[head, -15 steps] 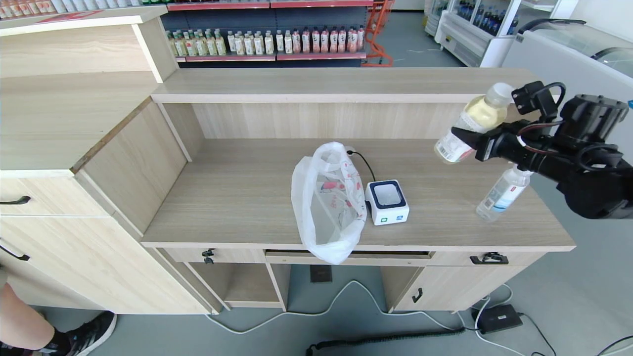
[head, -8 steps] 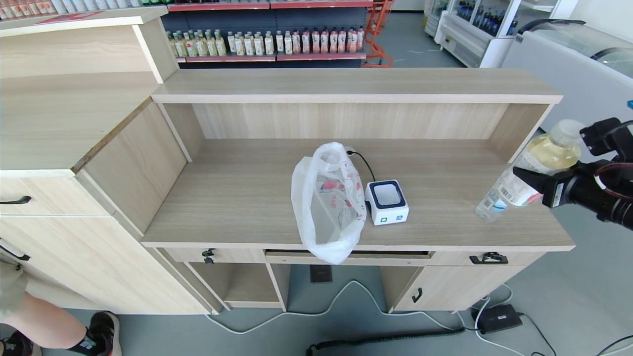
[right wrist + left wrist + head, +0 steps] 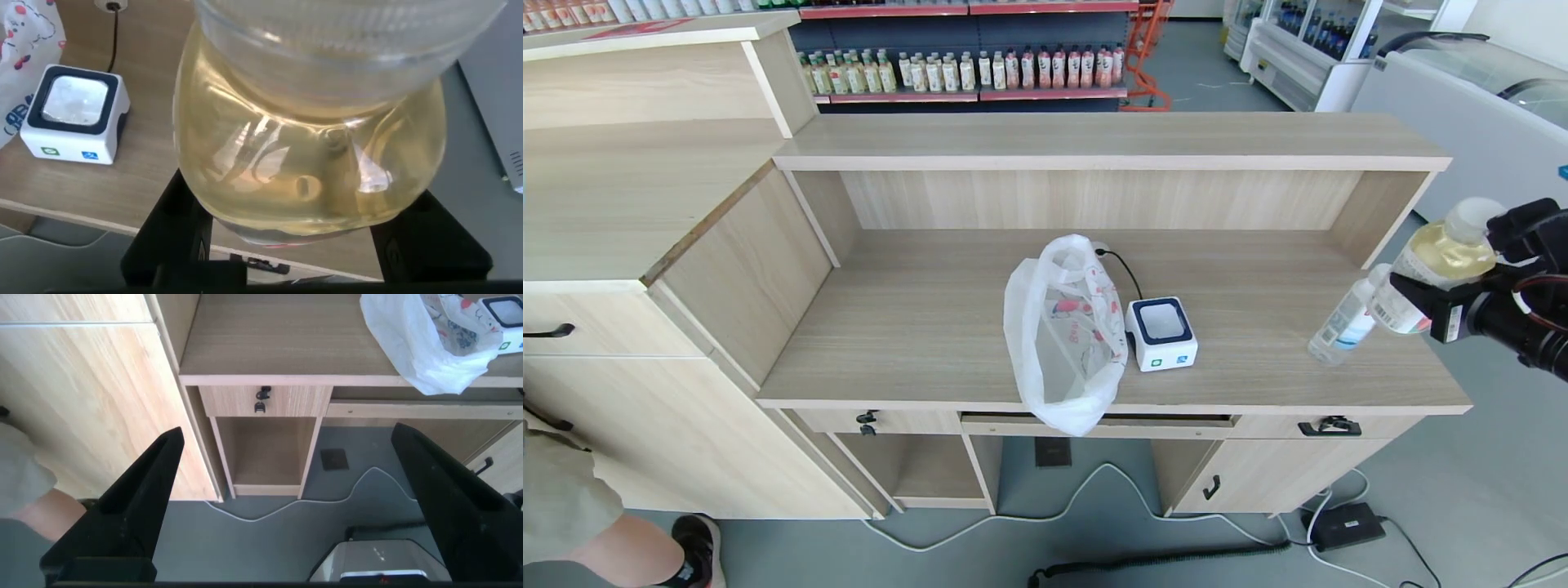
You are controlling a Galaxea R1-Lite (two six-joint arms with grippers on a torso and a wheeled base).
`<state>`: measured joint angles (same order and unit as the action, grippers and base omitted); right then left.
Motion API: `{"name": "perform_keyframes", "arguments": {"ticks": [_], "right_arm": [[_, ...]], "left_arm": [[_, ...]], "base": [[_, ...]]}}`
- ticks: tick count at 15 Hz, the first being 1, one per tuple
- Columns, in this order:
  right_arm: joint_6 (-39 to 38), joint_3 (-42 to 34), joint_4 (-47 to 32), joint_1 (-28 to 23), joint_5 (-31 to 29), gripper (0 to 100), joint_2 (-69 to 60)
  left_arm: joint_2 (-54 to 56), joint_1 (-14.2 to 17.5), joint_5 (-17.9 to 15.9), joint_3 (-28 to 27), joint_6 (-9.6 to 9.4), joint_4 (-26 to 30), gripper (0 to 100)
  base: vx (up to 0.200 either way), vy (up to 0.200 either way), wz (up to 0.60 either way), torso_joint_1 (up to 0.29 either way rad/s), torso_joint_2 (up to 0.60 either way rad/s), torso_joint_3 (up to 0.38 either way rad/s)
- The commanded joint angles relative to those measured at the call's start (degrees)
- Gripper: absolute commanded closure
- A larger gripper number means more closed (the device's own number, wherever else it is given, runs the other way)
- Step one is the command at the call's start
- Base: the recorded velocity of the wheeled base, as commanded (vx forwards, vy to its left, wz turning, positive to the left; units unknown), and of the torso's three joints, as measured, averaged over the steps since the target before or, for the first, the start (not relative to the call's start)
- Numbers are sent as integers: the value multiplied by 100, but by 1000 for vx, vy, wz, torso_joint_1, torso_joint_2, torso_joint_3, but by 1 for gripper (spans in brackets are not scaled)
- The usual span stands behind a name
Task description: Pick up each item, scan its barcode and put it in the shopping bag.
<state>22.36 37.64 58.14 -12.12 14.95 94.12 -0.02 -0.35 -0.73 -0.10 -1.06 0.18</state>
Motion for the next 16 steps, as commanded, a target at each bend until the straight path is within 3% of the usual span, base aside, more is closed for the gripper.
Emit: {"name": "perform_keyframes", "arguments": {"ticks": [1,4,8,13,16], "right_arm": [[67,112,110,-1,0,100,256],[129,129,391,25,0,100,405],[137,322,637,192,17,100,634],[137,1017,1218,983,-9,100,1345],[-249,1579,1262,1467,8,100,2084]], "left_arm": [[2,0,3,1,-8,-1,0],[2,0,3,1,1,-1,0],[2,0,3,1,1,-1,0],[2,0,3,1,1,-1,0],[2,0,3,1,1,-1,0]], "base": [[0,0,0,0,0,0],[0,0,0,0,0,0],[0,0,600,-1,2,4],[0,0,600,4,2,8],[0,0,0,0,0,0]]}}
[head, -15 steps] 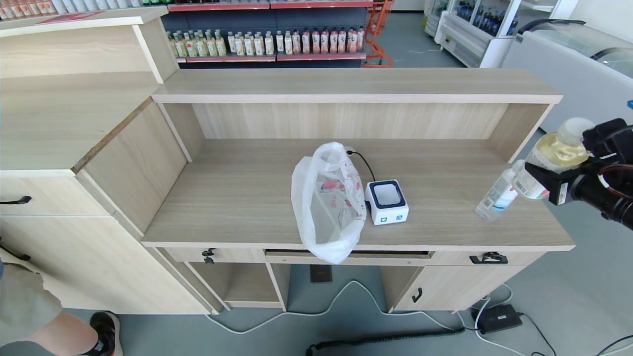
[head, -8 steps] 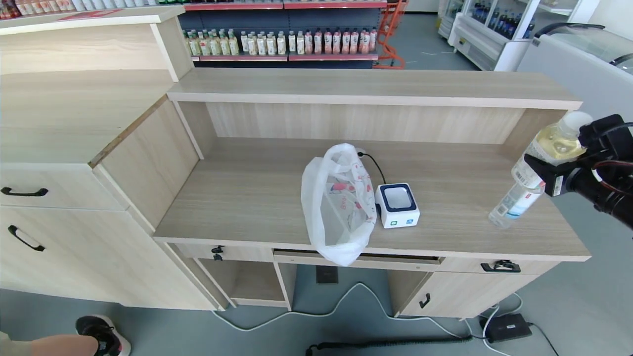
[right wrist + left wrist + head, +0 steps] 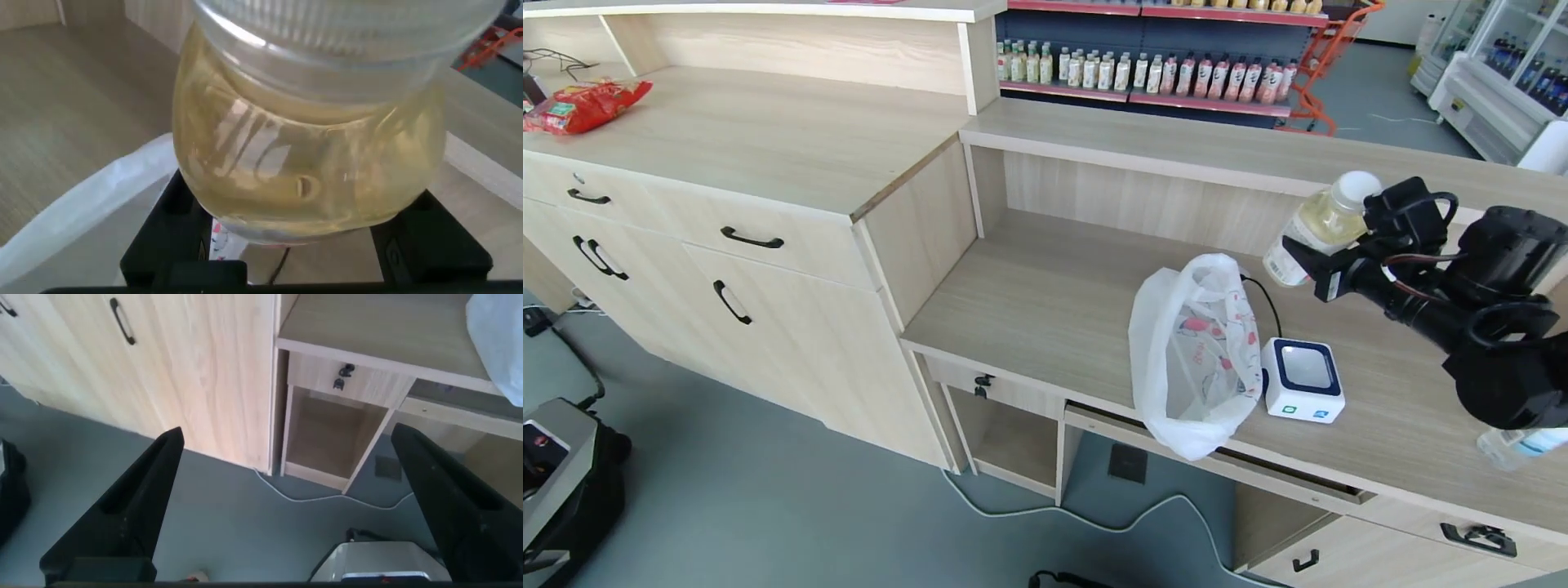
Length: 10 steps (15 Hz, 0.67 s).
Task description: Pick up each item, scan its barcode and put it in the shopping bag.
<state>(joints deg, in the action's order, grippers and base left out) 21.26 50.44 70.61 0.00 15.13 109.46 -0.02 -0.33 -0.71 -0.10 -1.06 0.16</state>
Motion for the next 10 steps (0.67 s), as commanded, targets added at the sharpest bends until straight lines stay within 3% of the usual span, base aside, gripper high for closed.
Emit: {"name": "perform_keyframes", "arguments": {"ticks": [1,7,10], "right_arm": [[-403,457,58,352,-10,100,814],[-1300,950,50,598,-1,100,1983],[-1353,1046,-30,817,-1,100,2246]], "left_arm": [[2,-2,-8,1,1,2,0],[2,-2,0,1,-8,2,0],[2,-2,-8,1,1,2,0]], "base": [[0,0,0,0,0,0],[0,0,0,0,0,0],[0,0,0,0,0,0]]}}
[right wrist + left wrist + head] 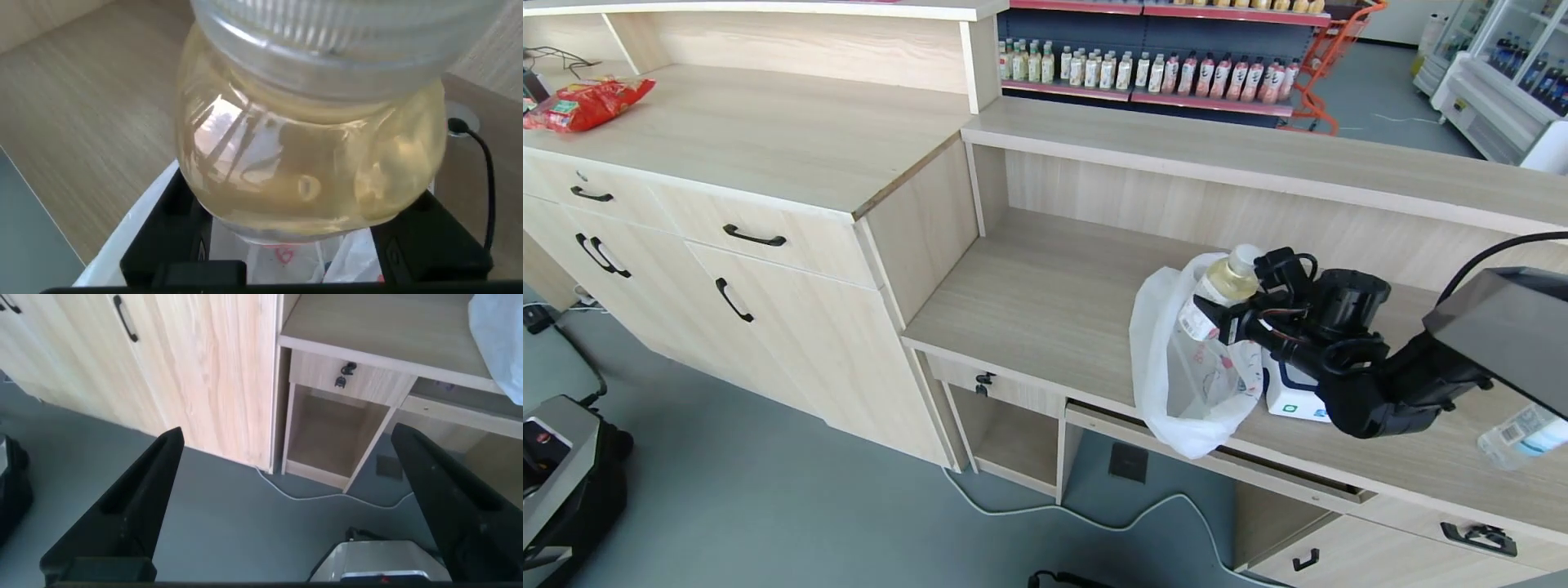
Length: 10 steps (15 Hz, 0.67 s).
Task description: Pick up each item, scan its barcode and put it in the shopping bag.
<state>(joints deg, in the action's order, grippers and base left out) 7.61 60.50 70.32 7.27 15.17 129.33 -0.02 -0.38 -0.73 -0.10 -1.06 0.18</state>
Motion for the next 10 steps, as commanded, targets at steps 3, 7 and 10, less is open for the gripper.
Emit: {"name": "perform_keyframes", "arguments": {"ticks": [3,7,10], "right_arm": [[74,41,0,223,-14,100,435],[162,-38,-141,302,-14,100,505],[171,-170,-97,311,-14,100,549]], "left_arm": [[2,3,3,1,1,-1,0],[2,3,3,1,1,-1,0],[2,3,3,1,1,-1,0]], "base": [[0,0,0,0,0,0],[0,0,0,0,0,0],[0,0,0,0,0,0]]}}
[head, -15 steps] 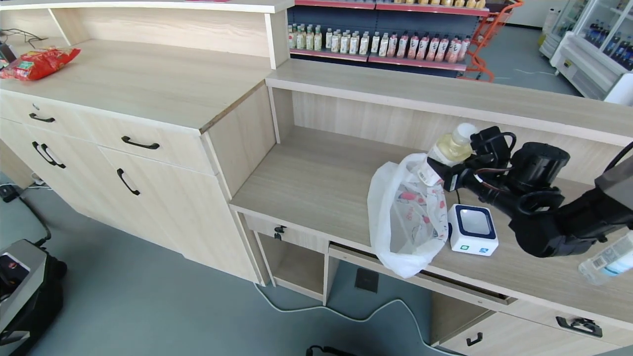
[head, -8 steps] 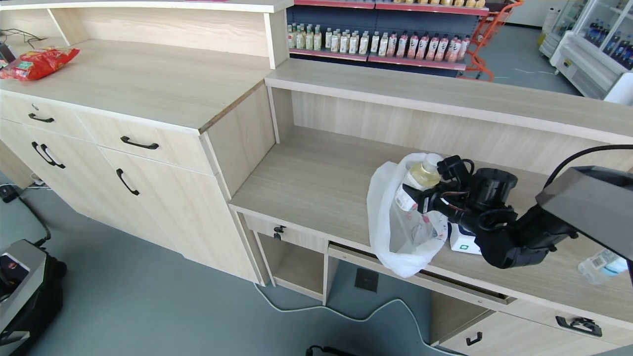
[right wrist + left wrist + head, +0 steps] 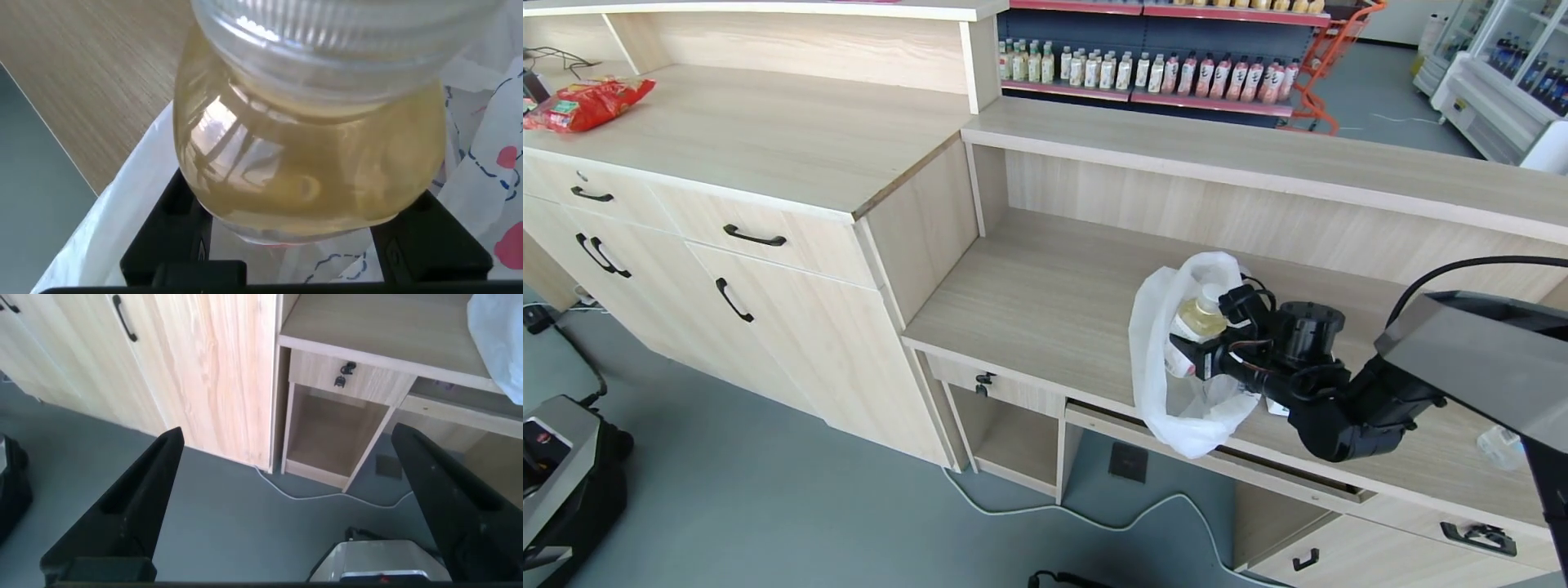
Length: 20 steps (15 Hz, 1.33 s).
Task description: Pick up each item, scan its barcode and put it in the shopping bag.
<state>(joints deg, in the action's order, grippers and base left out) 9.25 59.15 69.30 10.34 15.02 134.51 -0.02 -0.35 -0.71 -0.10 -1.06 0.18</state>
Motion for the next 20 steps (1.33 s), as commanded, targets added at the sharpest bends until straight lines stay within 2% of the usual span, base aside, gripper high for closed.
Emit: {"name": "perform_keyframes", "arguments": {"ticks": [1,3,4,8,10,13,15,18,20], "right_arm": [[6,-88,4,-5,1,100,40],[15,-246,4,-14,1,100,49],[15,-255,13,-14,1,0,58],[6,-255,31,-14,1,0,-136],[6,-439,-49,-85,1,0,-795],[59,-1362,-374,-331,1,0,-2157],[182,-1916,-875,-577,-8,0,-3247],[367,-2250,-1428,-920,-25,0,-4258],[1149,-2399,-2307,-1649,-579,0,-4873]], "left_arm": [[2,0,0,1,1,-1,0],[2,0,0,1,1,-1,0],[2,0,-8,1,1,-1,0],[2,0,0,1,1,-1,0],[2,0,0,1,1,-1,0],[2,0,0,1,1,-1,0],[2,0,0,1,1,-1,0],[2,0,0,1,1,-1,0],[2,0,0,1,1,-1,0]], "base": [[0,0,0,0,0,0],[0,0,0,0,0,0],[0,0,0,0,0,0],[0,0,0,0,0,0],[0,0,0,0,0,0],[0,0,0,0,0,0],[0,0,0,0,0,0],[0,0,0,0,0,0],[0,0,-300,1,-1,1]]}}
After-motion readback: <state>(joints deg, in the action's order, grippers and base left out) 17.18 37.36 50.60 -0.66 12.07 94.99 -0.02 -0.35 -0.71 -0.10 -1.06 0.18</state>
